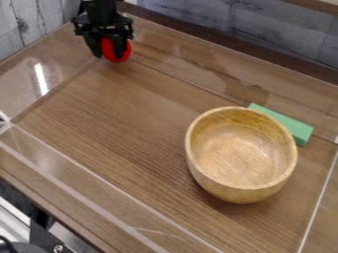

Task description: Move the red fruit to the left

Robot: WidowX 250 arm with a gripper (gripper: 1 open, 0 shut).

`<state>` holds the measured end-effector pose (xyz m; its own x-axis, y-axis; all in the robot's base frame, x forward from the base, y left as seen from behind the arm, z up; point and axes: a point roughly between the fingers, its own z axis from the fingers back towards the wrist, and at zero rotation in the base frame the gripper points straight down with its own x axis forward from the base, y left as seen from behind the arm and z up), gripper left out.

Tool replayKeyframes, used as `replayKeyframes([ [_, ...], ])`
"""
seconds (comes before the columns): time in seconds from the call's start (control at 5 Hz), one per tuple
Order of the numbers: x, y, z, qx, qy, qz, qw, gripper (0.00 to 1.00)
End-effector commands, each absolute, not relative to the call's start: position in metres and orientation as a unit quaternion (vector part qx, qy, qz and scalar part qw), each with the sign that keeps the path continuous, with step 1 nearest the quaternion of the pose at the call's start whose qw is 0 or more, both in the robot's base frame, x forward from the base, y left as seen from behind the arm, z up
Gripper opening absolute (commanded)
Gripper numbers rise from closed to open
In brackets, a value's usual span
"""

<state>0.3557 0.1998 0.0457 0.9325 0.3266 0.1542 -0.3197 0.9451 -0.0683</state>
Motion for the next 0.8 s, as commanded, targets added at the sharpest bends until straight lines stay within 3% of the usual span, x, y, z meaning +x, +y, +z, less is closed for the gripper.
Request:
replayKeyframes([
  [0.0, 0.36, 0.211, 0.065, -0.009, -0.11, 0.166, 0.98, 0.0],
  [0.2, 0.357, 0.212, 0.062, -0.013, -0.106, 0.169, 0.98, 0.0],
  [0.4, 0.352, 0.21, 0.06, -0.018, -0.101, 0.17, 0.98, 1.0],
  [0.6, 0.349, 0.209, 0.058, -0.025, -0.097, 0.172, 0.98, 1.0],
])
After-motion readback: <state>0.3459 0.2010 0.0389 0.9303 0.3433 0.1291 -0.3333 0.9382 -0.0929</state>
